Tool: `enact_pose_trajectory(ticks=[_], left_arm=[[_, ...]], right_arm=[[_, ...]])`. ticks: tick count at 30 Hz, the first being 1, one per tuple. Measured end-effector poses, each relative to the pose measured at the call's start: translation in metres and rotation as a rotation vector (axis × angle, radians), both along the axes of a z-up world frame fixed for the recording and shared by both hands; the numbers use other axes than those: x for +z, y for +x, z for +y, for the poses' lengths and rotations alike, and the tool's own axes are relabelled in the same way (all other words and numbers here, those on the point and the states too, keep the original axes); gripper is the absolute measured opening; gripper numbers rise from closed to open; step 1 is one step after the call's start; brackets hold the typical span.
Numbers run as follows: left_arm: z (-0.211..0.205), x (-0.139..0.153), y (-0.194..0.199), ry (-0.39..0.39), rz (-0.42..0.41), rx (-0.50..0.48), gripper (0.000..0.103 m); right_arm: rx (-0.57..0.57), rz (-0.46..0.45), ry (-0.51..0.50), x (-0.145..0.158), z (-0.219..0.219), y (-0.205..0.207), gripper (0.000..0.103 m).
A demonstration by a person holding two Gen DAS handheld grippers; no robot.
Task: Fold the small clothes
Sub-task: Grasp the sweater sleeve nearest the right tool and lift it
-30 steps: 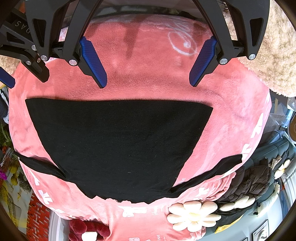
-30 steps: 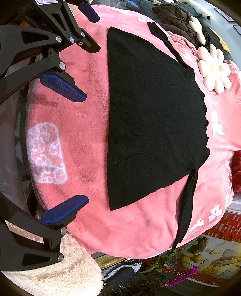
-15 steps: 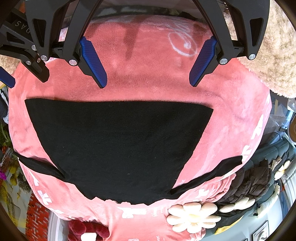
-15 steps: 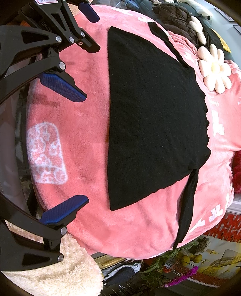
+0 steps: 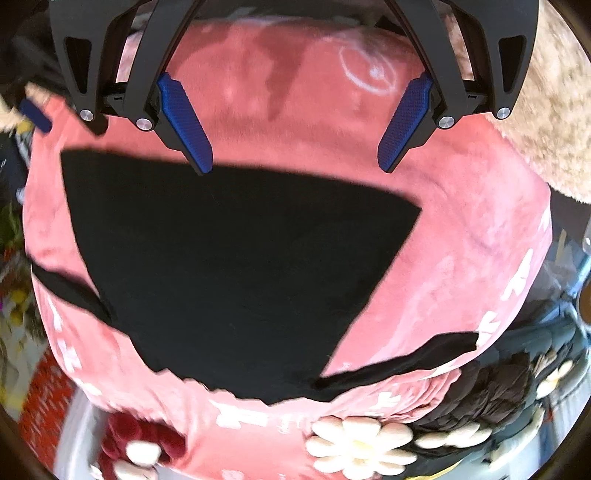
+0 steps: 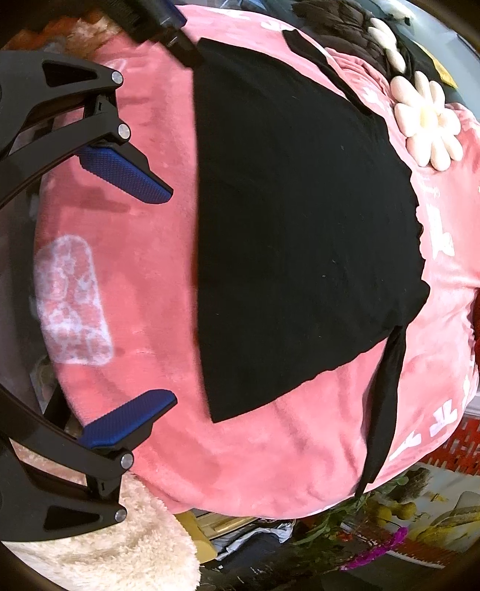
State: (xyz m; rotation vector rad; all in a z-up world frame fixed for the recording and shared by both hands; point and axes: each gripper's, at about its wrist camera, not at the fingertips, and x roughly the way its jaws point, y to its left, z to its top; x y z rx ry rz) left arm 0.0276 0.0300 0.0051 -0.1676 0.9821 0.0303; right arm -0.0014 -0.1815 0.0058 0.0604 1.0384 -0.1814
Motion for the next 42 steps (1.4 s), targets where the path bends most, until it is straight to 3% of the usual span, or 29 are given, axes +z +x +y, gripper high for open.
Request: enact_pose_trajectory(ticks=[9,13,16,20,27,29,31,33,35,38,40,41,42], left_arm=[[0.078,0.015,0.064,-0.189,-0.013,0.195,0.088],[0.091,0.018,0.093,-0.113,-0.029,0.183,0.088],[0.089,0.019,0.117,-0.016,-0.033,0.117,0.088],[0.090,0.012,0.135,0.034,-0.048,0.093,0.088],[0.086,-0.014,0.138,-0.032,-0.033,0.119,0.088],[0.080,-0.020,0.137,-0.032,-0.021,0.104,0.088],[0.074,-0.025,0.138,-0.016,-0.020,0.077,0.088],[0.070,-0.028,0.139,-0.001,-0.018,0.055,0.088],[0.066,-0.031,0.141,0.004,-0.016,0.040,0.088],[0.063,-0.034,0.141,0.001,-0.017,0.024,0.088],[0.061,-0.036,0.140,0.001,-0.019,0.011,0.088],[0.059,-0.036,0.140,-0.001,-0.020,0.003,0.088],[0.058,-0.037,0.140,-0.008,-0.019,-0.005,0.088]], right_arm=[[-0.020,0.009,0.003,0.001,-0.019,0.033,0.098],[-0.075,-0.020,0.011,0.012,-0.056,0.068,0.098],[-0.152,-0.056,0.008,0.023,-0.107,0.106,0.098],[-0.315,-0.091,0.074,0.028,-0.206,0.166,0.098],[-0.652,-0.198,0.215,0.021,-0.370,0.214,0.097],[-0.705,-0.233,0.258,0.019,-0.401,0.217,0.091],[-0.728,-0.231,0.300,0.011,-0.419,0.224,0.074],[-0.748,-0.204,0.336,0.001,-0.436,0.229,0.070],[-0.777,-0.204,0.352,-0.008,-0.440,0.229,0.065],[-0.789,-0.216,0.358,-0.013,-0.444,0.232,0.050],[-0.775,-0.230,0.343,-0.010,-0.442,0.234,0.017],[-0.758,-0.242,0.350,-0.006,-0.440,0.236,0.006],[-0.751,-0.249,0.355,-0.002,-0.439,0.237,0.002]])
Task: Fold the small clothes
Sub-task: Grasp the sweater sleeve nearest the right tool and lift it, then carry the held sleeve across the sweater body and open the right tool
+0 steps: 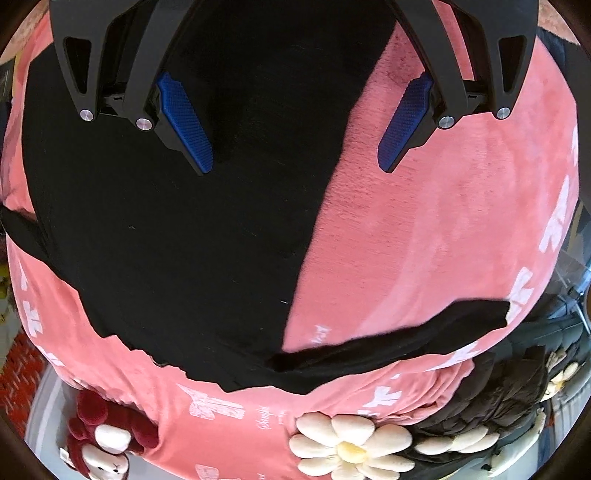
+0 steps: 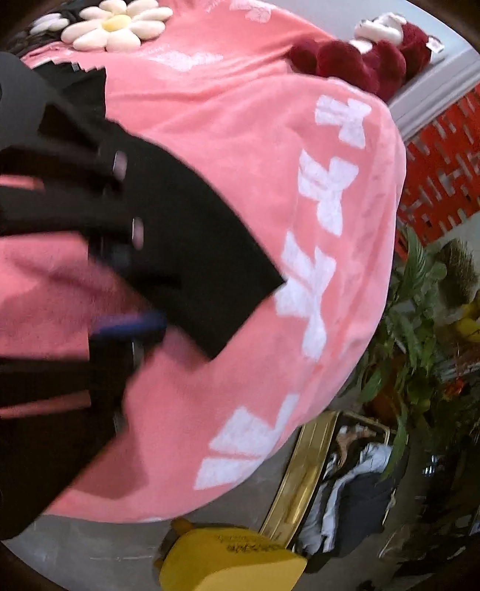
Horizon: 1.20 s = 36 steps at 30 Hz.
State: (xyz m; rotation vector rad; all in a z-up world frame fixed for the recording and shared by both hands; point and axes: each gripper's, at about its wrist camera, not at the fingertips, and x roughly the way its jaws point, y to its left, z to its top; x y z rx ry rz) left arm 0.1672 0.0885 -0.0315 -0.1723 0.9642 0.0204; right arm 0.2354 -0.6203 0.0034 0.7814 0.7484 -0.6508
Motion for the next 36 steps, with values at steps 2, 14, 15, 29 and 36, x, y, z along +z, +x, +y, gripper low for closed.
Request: enact_pose_trajectory(ticks=[2,14,15,29,36], left_arm=[[-0.002,0.000,0.000,-0.012,-0.002,-0.010,0.088],[-0.022,0.010,-0.008,-0.051,-0.047,-0.109,0.088],[-0.024,0.011,-0.008,-0.056,-0.050,-0.116,0.088],[-0.030,0.015,-0.011,-0.107,-0.051,-0.163,0.088],[-0.027,0.019,-0.007,-0.174,-0.049,-0.136,0.088]], right_arm=[[0.022,-0.052,-0.025,0.019,0.010,0.002,0.002],[0.608,-0.313,-0.131,0.149,0.240,0.105,0.002],[0.663,-0.313,-0.136,0.151,0.267,0.114,0.002],[1.214,0.069,-0.185,-0.001,0.565,0.133,0.013],[1.094,0.038,-0.358,0.033,0.491,0.087,0.058]])
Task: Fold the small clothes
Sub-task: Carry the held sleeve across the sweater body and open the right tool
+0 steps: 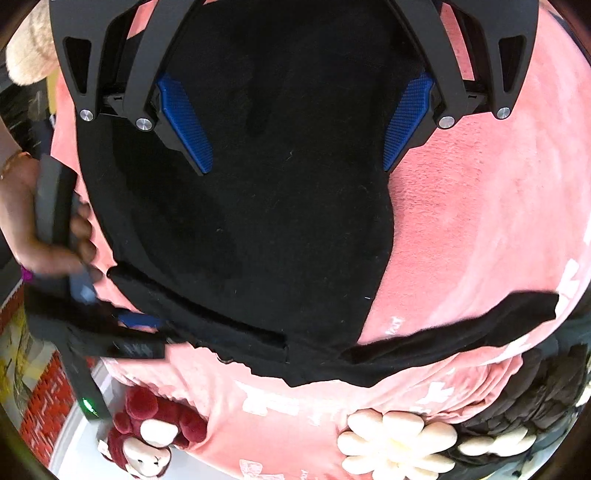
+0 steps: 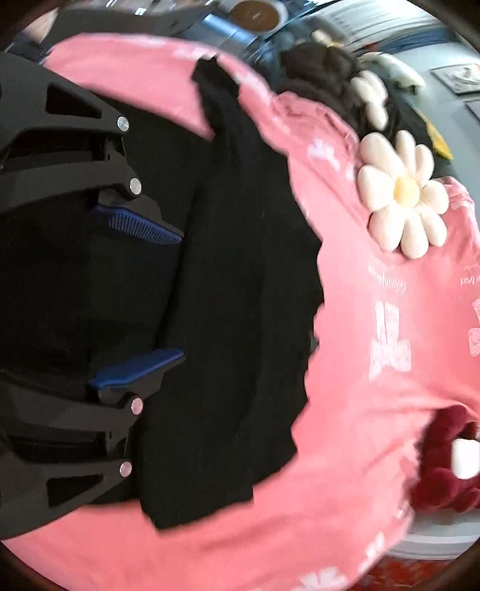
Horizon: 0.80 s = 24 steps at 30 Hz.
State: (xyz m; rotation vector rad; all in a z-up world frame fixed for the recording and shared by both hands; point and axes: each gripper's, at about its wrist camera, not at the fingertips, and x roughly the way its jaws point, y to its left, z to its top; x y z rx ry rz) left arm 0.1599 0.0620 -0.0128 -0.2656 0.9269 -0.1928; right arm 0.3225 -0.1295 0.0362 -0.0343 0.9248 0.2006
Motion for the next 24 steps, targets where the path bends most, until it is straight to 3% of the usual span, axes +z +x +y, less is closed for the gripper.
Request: enact_pose_trajectory(ticks=[5,9,10,11,12,13,16,19,20,24], left_arm=[[-0.005,0.002,-0.002,0.005,-0.010,-0.006,0.088],[-0.005,0.000,-0.002,0.017,-0.006,-0.017,0.088],[-0.004,0.000,-0.002,0.017,-0.006,-0.016,0.088],[-0.003,0.001,-0.002,0.010,-0.006,-0.016,0.088],[-0.002,0.002,-0.002,0.005,-0.007,-0.013,0.088],[-0.001,0.003,-0.002,-0.002,-0.008,-0.009,0.088],[0.003,0.007,-0.003,-0.034,-0.017,0.001,0.088],[0.003,0.008,-0.003,-0.024,-0.025,-0.003,0.088],[0.002,0.007,-0.002,-0.019,-0.023,-0.006,0.088],[0.001,0.005,-0.004,-0.005,-0.016,-0.014,0.088]], right_arm=[[0.076,0.007,-0.041,0.001,0.021,0.017,0.058],[0.181,0.094,-0.092,-0.031,0.073,0.046,0.057],[0.191,0.118,-0.105,-0.039,0.078,0.051,0.047],[0.196,0.138,-0.124,-0.049,0.087,0.059,0.046],[0.195,0.113,-0.127,-0.047,0.091,0.063,0.020],[0.189,0.112,-0.111,-0.042,0.093,0.069,0.004],[0.128,0.044,0.010,-0.002,0.092,0.085,0.004],[0.142,-0.025,0.098,0.030,0.107,0.091,0.005],[0.170,-0.003,0.106,0.026,0.117,0.095,0.007],[0.221,0.186,-0.056,-0.034,0.138,0.098,0.012]])
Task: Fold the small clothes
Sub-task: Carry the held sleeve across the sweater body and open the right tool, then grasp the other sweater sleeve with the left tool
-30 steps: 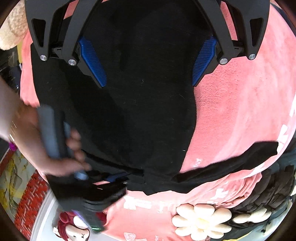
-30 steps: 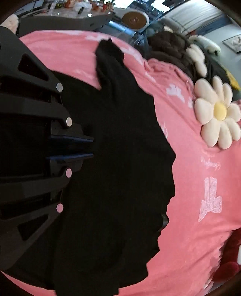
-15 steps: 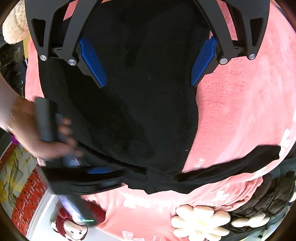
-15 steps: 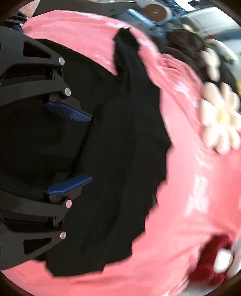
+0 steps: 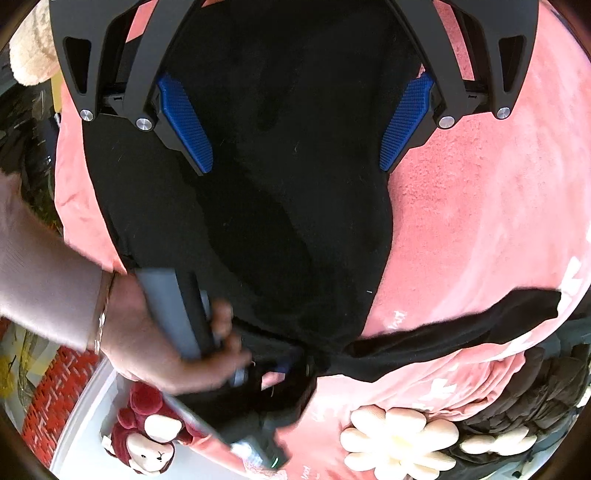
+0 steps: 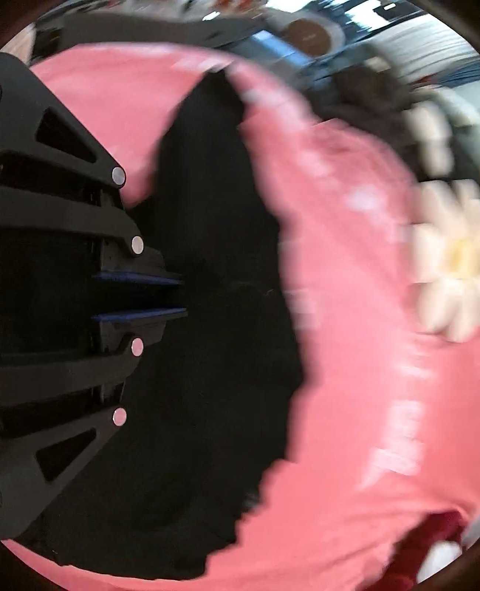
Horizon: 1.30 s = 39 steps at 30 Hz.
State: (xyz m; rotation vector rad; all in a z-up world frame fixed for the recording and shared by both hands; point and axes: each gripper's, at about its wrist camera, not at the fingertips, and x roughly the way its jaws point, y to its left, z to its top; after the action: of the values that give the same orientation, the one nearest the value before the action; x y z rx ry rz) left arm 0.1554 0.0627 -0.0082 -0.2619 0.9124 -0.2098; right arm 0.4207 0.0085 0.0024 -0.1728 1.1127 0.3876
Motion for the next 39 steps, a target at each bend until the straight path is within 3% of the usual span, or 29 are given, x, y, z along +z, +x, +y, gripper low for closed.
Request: enact_pose_trajectory(ticks=[5,7,9,12,15,18,20,22,29,35,39], left_arm=[[0.002,0.001,0.000,-0.003,-0.002,0.009,0.088],[0.003,-0.001,0.001,-0.004,0.001,0.013,0.088],[0.001,-0.003,0.002,0.006,0.009,0.011,0.088],[0.002,-0.005,0.004,0.009,0.024,0.004,0.088],[0.013,-0.005,0.008,-0.012,0.047,0.019,0.088],[0.043,0.000,0.017,-0.102,0.066,0.110,0.088],[0.072,0.003,0.026,-0.202,0.087,0.197,0.088],[0.103,0.005,0.037,-0.273,0.101,0.292,0.088],[0.239,-0.019,0.096,-0.477,0.170,0.632,0.088],[0.324,-0.048,0.123,-0.506,0.194,0.892,0.088],[0.345,-0.061,0.133,-0.504,0.207,0.928,0.085]], right_arm=[[-0.131,-0.120,0.116,0.036,-0.081,-0.051,0.019],[-0.213,-0.159,0.061,0.038,-0.127,-0.071,0.019],[-0.302,-0.116,0.009,0.023,-0.177,-0.083,0.019],[-0.472,-0.054,-0.161,-0.010,-0.255,-0.096,0.018],[-0.600,-0.057,-0.109,-0.001,-0.304,-0.126,0.022],[-0.597,-0.091,-0.064,0.018,-0.305,-0.160,0.022],[-0.557,-0.110,-0.062,0.026,-0.293,-0.185,0.029],[-0.522,-0.133,-0.061,0.030,-0.284,-0.210,0.048],[-0.421,-0.121,-0.024,0.019,-0.236,-0.288,0.050],[-0.377,-0.081,-0.022,0.008,-0.202,-0.318,0.056],[-0.362,-0.039,-0.004,0.000,-0.183,-0.325,0.057]])
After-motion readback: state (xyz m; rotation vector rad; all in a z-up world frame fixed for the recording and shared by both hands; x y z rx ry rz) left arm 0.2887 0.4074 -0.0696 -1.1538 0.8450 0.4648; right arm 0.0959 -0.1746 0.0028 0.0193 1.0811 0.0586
